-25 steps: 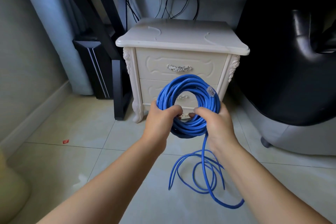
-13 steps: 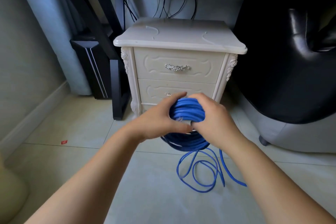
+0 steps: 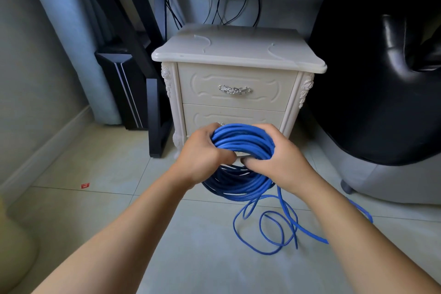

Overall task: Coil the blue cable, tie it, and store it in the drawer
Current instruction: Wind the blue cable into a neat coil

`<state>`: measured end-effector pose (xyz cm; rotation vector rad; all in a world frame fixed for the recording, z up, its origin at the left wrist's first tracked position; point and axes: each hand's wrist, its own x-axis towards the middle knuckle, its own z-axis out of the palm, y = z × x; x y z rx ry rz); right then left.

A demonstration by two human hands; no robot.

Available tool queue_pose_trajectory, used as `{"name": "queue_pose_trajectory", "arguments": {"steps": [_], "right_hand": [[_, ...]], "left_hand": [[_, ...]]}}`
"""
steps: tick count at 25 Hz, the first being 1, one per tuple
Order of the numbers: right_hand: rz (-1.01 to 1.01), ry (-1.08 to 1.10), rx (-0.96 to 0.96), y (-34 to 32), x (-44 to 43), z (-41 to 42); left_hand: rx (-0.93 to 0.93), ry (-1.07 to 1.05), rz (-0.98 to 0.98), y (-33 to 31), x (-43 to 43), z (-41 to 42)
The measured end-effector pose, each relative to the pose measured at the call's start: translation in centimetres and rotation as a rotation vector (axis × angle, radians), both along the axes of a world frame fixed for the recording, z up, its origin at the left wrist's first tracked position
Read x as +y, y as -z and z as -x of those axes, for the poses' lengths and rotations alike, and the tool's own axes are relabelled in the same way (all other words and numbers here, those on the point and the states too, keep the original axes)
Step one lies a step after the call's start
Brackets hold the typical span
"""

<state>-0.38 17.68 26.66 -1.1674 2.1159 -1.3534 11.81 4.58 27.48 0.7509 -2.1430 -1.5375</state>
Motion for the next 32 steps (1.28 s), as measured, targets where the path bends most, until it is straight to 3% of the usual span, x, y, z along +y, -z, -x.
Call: {"name": "queue_pose_trajectory", "arguments": {"steps": [3,8,12,17,21,24,26,29,32], "right_hand": [[0.141,0.056,-0.218,0.6,-0.1,0.0],[0.357,0.186,-0.376,1.2,-0.7,-1.2],[0.375,0.221,-0.381,2.1,-1.4,-3.1],[0.378,0.348,-0.654,2.6,-1.9,-1.9],[0.379,0.418,-0.619,1.9,-1.7,-0.1],[0.367,0.372,-0.494,1.2,-1.3,0.6],[0.274,0.300,-0.286,0.7,-0.9,0.7],[0.059,0.130,0.166,0.2,-0.7,0.4],[-0.017,0.032,0.336,0.0,-0.6,-0.4]], "left_hand": [[0.123,-0.064,-0.258,-0.4,-0.4,0.1],[0.249,-0.113,-0.499,-0.4,0.0,0.4],[0.349,-0.240,-0.738,-0.6,0.9,0.7],[0.358,-0.158,-0.835,0.4,2.3,1.1],[0.067,-0.021,-0.571,0.9,1.3,0.9],[0.100,0.018,-0.490,0.2,0.0,0.6],[0.146,0.027,-0.310,-0.3,-0.7,0.5],[0.075,0.107,0.139,-0.4,-0.8,0.2],[-0.040,0.195,0.405,-0.1,0.0,0.2]]}}
